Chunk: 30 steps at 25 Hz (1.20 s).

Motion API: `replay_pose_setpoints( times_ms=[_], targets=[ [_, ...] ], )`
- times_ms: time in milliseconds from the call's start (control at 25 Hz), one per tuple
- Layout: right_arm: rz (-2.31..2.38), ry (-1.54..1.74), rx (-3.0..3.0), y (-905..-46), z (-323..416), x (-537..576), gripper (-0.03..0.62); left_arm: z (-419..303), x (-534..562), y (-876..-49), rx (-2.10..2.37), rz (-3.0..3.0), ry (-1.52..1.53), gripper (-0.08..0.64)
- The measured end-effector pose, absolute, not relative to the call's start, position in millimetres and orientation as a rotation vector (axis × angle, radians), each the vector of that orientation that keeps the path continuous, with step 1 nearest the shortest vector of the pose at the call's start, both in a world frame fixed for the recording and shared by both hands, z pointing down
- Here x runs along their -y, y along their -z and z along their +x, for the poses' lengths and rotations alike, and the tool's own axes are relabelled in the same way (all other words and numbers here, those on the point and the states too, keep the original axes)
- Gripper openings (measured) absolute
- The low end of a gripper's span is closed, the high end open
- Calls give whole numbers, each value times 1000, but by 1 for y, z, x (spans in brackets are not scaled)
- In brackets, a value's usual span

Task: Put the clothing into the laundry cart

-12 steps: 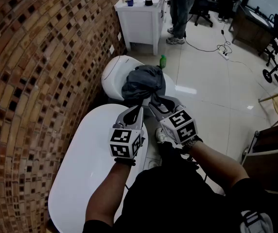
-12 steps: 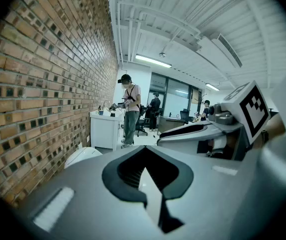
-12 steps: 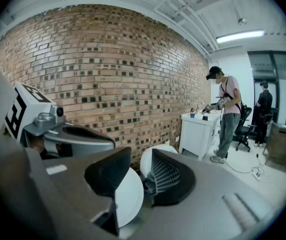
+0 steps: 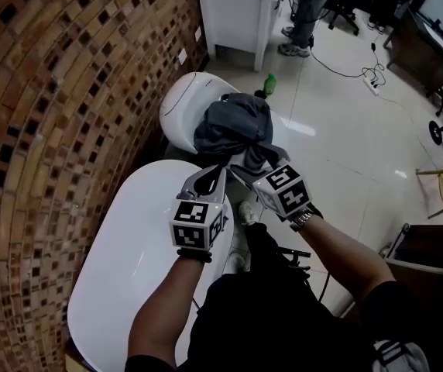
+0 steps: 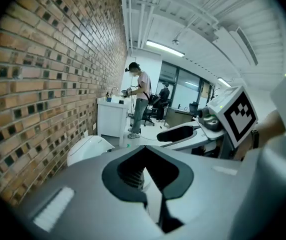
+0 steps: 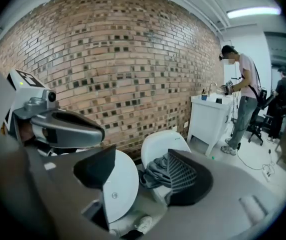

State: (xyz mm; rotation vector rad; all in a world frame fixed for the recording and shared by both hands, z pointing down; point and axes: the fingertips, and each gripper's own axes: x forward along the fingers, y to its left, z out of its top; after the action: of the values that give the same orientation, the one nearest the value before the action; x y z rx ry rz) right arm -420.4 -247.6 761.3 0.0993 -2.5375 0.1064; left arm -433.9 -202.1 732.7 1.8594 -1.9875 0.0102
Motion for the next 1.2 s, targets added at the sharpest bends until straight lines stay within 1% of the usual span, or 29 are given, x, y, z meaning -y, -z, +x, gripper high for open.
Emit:
replay_pose_setpoints(
  times_ms=[320, 600, 680, 760, 800, 960, 1200],
  targets=[
    [-30, -148, 2354, -865, -512, 373, 443, -531, 331, -814, 1881, 1666, -18, 3],
    [-99, -141, 2199, -995, -590, 459, 511, -626, 427, -924, 1800, 1547, -5, 3],
    [-102, -147, 2167, -1044, -601, 477, 529, -640, 446, -967, 1778, 1515, -8, 3],
    [-101, -170, 2120, -1092, -599, 483, 579, -644, 454, -1008, 1743, 1470, -19, 3],
    [-98, -180, 2098, -1114, -596, 486, 589, -645, 459, -1026, 1729, 1450, -21, 2],
    [-102, -149, 2036, -1184, -593, 496, 589, -649, 477, -1083, 1699, 1409, -20, 3],
    [-186, -28, 1958, -1250, -613, 498, 589, -672, 493, -1142, 1666, 1369, -10, 2]
  ],
)
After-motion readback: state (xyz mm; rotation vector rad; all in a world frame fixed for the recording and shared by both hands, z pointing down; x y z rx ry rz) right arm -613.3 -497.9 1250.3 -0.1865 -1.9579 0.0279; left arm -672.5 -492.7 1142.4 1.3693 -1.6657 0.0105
